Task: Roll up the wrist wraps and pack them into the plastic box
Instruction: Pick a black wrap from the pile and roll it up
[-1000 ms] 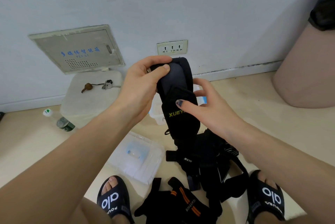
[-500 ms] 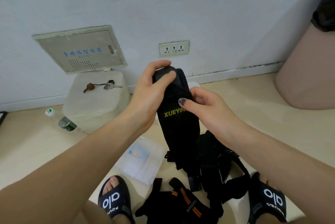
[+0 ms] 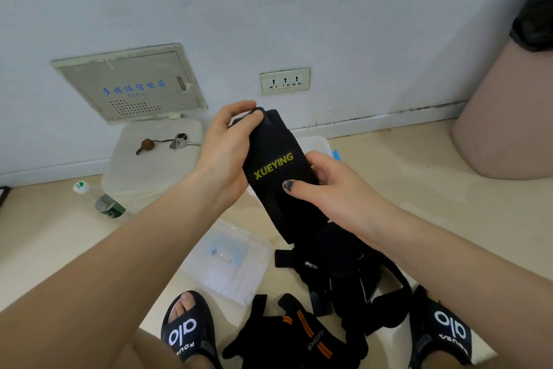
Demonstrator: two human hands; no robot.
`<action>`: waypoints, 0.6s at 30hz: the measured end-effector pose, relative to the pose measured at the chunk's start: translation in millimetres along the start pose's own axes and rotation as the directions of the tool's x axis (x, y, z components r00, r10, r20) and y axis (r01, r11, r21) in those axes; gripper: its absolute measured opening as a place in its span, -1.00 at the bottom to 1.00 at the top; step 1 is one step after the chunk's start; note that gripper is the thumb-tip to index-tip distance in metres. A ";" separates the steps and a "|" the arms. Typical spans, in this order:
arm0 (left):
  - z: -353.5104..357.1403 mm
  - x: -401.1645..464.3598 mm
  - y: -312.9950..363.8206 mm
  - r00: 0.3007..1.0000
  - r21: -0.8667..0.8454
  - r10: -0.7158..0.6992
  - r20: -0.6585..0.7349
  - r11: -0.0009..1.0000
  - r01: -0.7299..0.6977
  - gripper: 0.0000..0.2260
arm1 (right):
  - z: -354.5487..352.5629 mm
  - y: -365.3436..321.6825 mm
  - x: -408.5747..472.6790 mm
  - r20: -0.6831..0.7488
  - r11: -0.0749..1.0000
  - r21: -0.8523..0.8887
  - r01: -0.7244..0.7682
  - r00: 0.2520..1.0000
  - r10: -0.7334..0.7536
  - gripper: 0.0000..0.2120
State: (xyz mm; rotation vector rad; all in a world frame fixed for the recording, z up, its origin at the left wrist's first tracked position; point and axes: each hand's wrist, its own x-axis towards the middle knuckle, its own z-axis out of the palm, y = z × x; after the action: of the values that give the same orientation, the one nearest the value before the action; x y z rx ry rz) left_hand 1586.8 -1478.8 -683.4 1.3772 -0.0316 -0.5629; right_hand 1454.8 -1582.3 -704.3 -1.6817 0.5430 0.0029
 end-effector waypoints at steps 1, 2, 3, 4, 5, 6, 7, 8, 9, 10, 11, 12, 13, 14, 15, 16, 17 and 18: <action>-0.6 1.5 0.7 1.000 0.016 -0.023 0.000 1.000 0.023 -0.82 | -0.4 -0.4 -0.5 -0.008 1.000 0.009 0.010 1.000 -0.010 -0.85; -0.8 2.2 0.8 1.000 0.035 -0.030 0.004 0.999 0.030 -0.83 | -1.1 -0.7 -1.1 -0.018 1.000 0.024 0.019 1.000 -0.018 -0.86; -0.6 2.5 0.4 1.000 0.062 -0.014 0.011 0.998 0.013 -0.82 | -1.7 -0.9 -1.8 -0.029 0.999 0.040 0.024 0.999 -0.023 -0.86; -0.1 2.6 0.2 1.000 0.088 0.015 0.016 0.996 -0.017 -0.82 | -2.0 -1.4 -2.7 -0.033 0.998 0.057 0.024 0.999 -0.022 -0.86; 0.2 2.7 0.4 0.999 0.104 0.043 0.012 0.994 -0.044 -0.81 | -2.0 -1.5 -3.5 -0.031 0.997 0.072 0.022 0.999 -0.020 -0.86; 0.4 2.4 1.6 0.998 0.107 0.056 -0.001 0.993 -0.055 -0.80 | -1.9 -1.6 -4.4 -0.021 0.997 0.080 0.021 1.000 -0.019 -0.85; 0.0 2.3 3.1 0.999 0.099 0.049 -0.017 0.994 -0.047 -0.80 | -1.6 -1.6 -4.6 -0.007 0.996 0.084 0.021 1.000 -0.021 -0.85; -1.4 3.9 3.8 0.999 0.086 0.032 -0.035 0.996 -0.029 -0.80 | -1.3 -1.8 -4.9 0.009 0.996 0.082 0.022 1.000 -0.023 -0.85; -2.6 5.1 4.6 0.999 0.073 0.005 -0.048 0.997 -0.001 -0.81 | -1.1 -1.9 -4.9 0.026 0.997 0.069 0.024 0.999 -0.026 -0.84; -3.5 5.1 5.6 0.998 0.062 -0.039 -0.051 0.997 0.042 -0.82 | -1.5 -2.0 -5.4 0.041 0.999 0.042 0.025 0.999 -0.027 -0.84; -4.1 4.5 6.0 0.995 0.061 -0.091 -0.042 0.994 0.094 -0.82 | -2.2 -1.6 -5.9 0.049 0.999 0.012 0.030 0.998 -0.030 -0.84; -3.8 2.2 5.9 0.989 0.066 -0.143 -0.024 0.987 0.145 -0.80 | -3.3 -1.3 -6.9 0.051 0.999 -0.007 0.036 0.998 -0.036 -0.85; -2.9 -0.8 4.6 0.984 0.076 -0.178 -0.003 0.981 0.177 -0.78 | -4.5 -0.8 -7.9 0.048 0.999 -0.012 0.044 0.998 -0.043 -0.86; -2.0 -3.4 2.9 0.981 0.092 -0.194 0.018 0.977 0.192 -0.75 | -5.4 -0.8 -9.3 0.041 0.999 -0.008 0.053 0.998 -0.053 -0.87; -1.3 -5.6 0.5 0.979 0.123 -0.199 0.040 0.974 0.193 -0.72 | -6.3 -0.5 -9.7 0.030 0.998 0.005 0.064 0.997 -0.064 -0.88; -1.1 -7.3 -1.9 0.977 0.151 -0.203 0.062 0.970 0.192 -0.67 | -7.2 -0.5 -9.6 0.013 0.997 0.025 0.078 0.997 -0.078 -0.88; -0.1 -9.5 -4.1 0.971 0.178 -0.219 0.098 0.964 0.199 -0.59 | -7.7 -0.8 -8.9 -0.008 0.995 0.048 0.091 0.996 -0.091 -0.87; 1.1 -12.5 -7.3 0.962 0.202 -0.234 0.142 0.958 0.204 -0.50 | -8.6 -1.6 -7.8 -0.035 0.992 0.075 0.102 0.994 -0.100 -0.87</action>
State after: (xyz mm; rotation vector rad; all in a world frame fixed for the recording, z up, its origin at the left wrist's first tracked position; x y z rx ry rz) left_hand 1572.9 -1475.5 -686.2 1.5230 -0.0665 -0.8785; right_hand 1445.9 -1587.4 -698.8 -1.6347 0.4754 -0.1167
